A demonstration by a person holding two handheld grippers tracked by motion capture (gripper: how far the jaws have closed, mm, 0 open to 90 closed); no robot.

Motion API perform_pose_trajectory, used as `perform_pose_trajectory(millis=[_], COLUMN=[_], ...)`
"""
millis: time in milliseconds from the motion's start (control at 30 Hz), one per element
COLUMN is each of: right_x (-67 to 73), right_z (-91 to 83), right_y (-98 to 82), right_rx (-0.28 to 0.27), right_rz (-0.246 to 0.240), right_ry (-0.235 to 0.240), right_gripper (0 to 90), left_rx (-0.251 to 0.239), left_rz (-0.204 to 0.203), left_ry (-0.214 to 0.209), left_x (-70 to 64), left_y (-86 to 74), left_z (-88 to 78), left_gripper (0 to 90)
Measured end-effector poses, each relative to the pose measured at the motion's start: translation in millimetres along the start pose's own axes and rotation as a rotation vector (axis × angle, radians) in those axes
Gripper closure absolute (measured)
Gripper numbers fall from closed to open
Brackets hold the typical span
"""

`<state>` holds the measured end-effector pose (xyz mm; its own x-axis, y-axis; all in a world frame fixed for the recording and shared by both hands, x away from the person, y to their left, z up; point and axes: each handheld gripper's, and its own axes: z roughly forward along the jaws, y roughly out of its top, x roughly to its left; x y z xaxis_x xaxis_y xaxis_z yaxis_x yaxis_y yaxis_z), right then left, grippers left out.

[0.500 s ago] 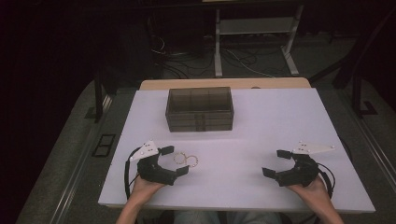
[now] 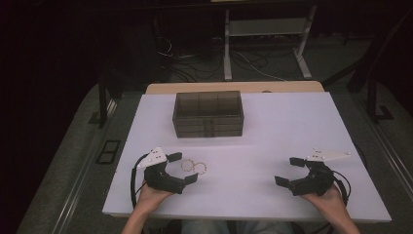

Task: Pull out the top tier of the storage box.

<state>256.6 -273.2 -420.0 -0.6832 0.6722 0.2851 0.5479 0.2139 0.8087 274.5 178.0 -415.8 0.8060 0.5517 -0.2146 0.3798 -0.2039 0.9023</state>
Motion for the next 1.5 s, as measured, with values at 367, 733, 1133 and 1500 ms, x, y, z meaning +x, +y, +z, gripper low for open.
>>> perform_pose_trajectory(millis=[367,733,1133,1500], right_x=[0.6,1.7,1.9,2.2], right_z=[-2.9,-3.2,-3.0,-2.3], right_y=[-0.2,0.6,0.2,-0.1], right_rx=[0.001,0.010,0.016,0.016], right_rz=[0.003,0.004,0.004,0.002], right_ry=[0.005,0.011,0.009,0.009], right_gripper=[0.0,0.0,0.0,0.0], left_rx=[0.010,0.018,0.019,0.020], left_rz=[0.017,-0.027,-0.083,-0.135], left_ry=[0.013,0.008,0.011,0.008], left_x=[-4.4,1.5,7.8,10.5], left_y=[7.4,21.9,36.6,42.1], left_z=[0.4,0.3,8.9,18.6], left_gripper=[0.0,0.0,0.0,0.0])
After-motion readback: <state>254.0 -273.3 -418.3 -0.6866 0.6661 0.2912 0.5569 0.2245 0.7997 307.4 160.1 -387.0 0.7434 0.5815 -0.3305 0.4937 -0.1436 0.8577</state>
